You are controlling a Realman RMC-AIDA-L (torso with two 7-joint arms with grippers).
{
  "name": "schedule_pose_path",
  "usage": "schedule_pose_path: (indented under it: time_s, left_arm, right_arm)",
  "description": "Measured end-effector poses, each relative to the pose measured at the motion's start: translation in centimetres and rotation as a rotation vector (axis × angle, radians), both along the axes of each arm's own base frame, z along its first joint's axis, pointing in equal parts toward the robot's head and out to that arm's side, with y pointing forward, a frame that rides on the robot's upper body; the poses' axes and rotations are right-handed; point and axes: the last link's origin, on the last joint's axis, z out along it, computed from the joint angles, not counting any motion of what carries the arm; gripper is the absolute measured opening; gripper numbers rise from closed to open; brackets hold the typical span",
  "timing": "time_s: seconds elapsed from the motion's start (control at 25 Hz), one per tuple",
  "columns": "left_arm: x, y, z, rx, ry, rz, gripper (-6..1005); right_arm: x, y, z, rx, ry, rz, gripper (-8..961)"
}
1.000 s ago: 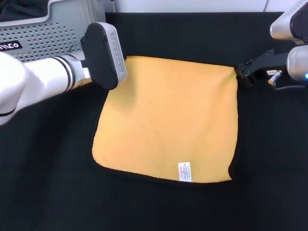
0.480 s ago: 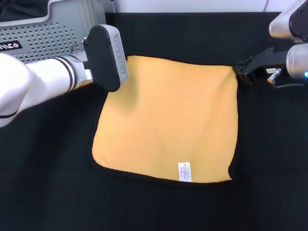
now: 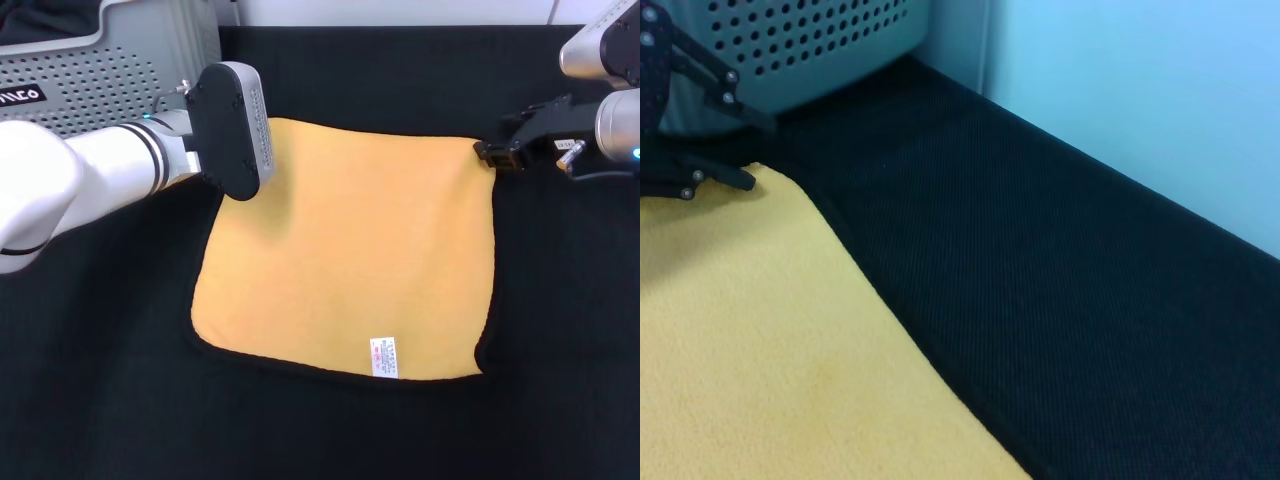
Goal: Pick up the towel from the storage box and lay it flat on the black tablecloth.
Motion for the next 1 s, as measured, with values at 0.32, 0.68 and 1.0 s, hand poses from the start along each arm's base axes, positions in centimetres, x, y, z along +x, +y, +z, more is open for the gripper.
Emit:
schedule_pose_path:
  time_s: [0.32, 0.68, 1.0]
  left_arm:
    - [0.3, -0.3, 0.8, 0.043, -0.034, -0.007, 338]
    - [0.0, -0.7, 0.9, 0.057, -0.098, 0.031, 339]
    - [0.6, -2.7, 0.9, 0.041, -0.31, 0.087, 344]
  right_arm:
    - [-0.2, -0.1, 0.0, -0.009, 0.004, 0.007, 519]
    - [-0.4, -0.8, 0.9, -0.015, 0.025, 0.03, 779]
    - [-0.3, -2.9, 2.9, 0.008, 0.079, 0.06, 785]
